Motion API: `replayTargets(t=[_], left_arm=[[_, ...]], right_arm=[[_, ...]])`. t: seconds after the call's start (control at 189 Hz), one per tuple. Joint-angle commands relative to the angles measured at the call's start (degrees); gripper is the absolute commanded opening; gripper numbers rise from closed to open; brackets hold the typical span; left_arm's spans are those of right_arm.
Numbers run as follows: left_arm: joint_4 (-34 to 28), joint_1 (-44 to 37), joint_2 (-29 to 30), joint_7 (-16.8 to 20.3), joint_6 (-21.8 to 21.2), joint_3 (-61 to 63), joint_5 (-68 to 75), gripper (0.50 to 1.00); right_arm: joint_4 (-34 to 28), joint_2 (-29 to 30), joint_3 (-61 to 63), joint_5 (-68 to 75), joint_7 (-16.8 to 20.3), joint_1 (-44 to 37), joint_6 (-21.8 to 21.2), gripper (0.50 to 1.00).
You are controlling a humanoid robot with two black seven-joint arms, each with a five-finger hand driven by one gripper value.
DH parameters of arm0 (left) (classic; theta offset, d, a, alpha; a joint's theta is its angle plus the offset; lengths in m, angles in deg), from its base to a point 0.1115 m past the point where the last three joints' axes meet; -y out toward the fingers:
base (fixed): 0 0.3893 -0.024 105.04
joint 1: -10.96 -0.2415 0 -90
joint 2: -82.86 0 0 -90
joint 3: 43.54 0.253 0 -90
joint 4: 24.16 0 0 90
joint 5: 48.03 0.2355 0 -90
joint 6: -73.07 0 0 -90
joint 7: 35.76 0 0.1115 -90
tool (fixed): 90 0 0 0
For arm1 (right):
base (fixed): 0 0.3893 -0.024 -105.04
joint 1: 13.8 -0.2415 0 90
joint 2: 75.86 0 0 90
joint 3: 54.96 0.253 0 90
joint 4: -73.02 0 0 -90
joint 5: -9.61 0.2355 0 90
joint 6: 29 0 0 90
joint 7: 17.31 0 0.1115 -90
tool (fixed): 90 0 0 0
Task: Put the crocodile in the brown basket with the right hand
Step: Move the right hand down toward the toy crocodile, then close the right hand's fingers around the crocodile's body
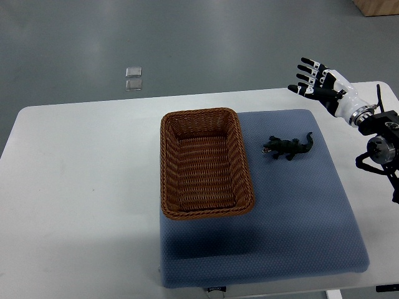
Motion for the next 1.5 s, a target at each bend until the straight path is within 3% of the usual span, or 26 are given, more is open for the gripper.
replayTargets(t=[0.0,0.169,0.55,0.756,1.496], left_arm=[[0.08,0.0,0.0,0.0,0.0,0.0,0.0,1.0],[-0.01,0.0,0.0,0.0,0.0,0.0,0.0,1.0],[-0.01,0.0,0.0,0.0,0.0,0.0,0.0,1.0],[-0.01,0.0,0.0,0.0,0.0,0.0,0.0,1.0],[-0.01,0.0,0.0,0.0,0.0,0.0,0.0,1.0]], right_arm=[[-2.16,-1.02,-2.24,-6.15,-0.1,-0.22,-0.07,0.928],[-5.85,-4.79,-9.53,-15.02,-2.12,-1.01,-0.42,0.928],[-15.08,-14.2,-26.31,-27.94,-2.65,-6.02,1.16,0.928],[-15.25,-15.34,-30.71,-39.11,-3.17,-6.46,6.7,0.928],[-14.11,-14.38,-44.77,-41.13,-2.74,-9.89,15.75,0.926]])
